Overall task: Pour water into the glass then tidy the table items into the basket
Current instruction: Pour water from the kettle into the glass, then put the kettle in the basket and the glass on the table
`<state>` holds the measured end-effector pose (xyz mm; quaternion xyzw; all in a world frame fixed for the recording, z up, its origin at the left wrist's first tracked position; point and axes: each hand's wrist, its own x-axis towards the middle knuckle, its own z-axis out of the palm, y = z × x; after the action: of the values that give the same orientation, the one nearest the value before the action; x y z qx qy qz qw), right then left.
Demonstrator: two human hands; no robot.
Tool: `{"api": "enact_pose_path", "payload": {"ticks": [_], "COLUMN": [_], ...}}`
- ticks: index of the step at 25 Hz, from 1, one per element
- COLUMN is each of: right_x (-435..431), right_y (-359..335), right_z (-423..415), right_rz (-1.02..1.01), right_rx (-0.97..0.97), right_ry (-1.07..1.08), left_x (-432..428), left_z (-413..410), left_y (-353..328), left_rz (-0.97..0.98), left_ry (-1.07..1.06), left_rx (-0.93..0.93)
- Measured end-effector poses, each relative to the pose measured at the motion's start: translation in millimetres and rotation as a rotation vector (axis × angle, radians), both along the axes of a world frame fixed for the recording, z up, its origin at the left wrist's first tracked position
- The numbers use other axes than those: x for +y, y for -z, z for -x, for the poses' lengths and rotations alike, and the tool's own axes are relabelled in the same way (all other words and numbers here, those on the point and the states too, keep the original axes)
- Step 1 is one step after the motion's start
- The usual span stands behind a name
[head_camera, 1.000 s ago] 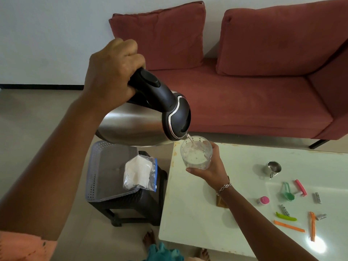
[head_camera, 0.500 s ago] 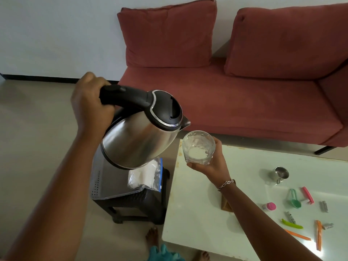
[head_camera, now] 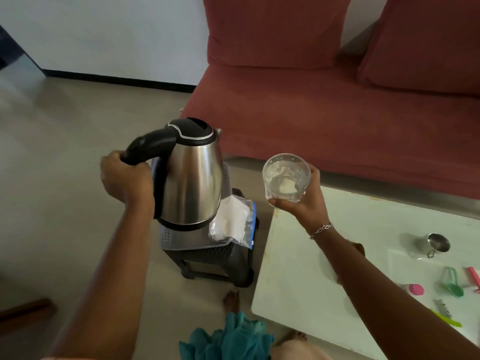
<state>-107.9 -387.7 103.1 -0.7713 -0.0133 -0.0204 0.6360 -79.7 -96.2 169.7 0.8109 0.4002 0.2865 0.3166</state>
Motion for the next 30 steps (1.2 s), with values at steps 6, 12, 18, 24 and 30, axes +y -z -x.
{"api": "enact_pose_path", "payload": {"ticks": [6,12,18,24,30], "right_x": [42.5,70.2,79.9,78.5,73.4], "right_y": [-2.3,5.2,19.6,23.7,25.2], "right_z": [-24.5,-42.7,-48.6,-46.4,-36.8], "right_rz": [-0.013,0.007,0.02,0.036,0.016], "right_rx": [0.007,0.007,0.035,0.031,0.031], "right_ry": [-0.043,-0.051,-0.06,-0.049,-0.029], "left_x": [25.4,38.7,34.4,38.8,25.7], "left_z": [-8.1,-14.0,-5.8,1.7,25.0], "left_y": [71.7,146.0,179.0,215.9,223.5], "left_rz": [0.524,0.752,0.797,0.707,0.78], "left_ry": [-0.112,-0.201,-0.177,-0.153,-0.15], "left_rx": [0.022,-0.017,-0.033,0.066,0.113]}}
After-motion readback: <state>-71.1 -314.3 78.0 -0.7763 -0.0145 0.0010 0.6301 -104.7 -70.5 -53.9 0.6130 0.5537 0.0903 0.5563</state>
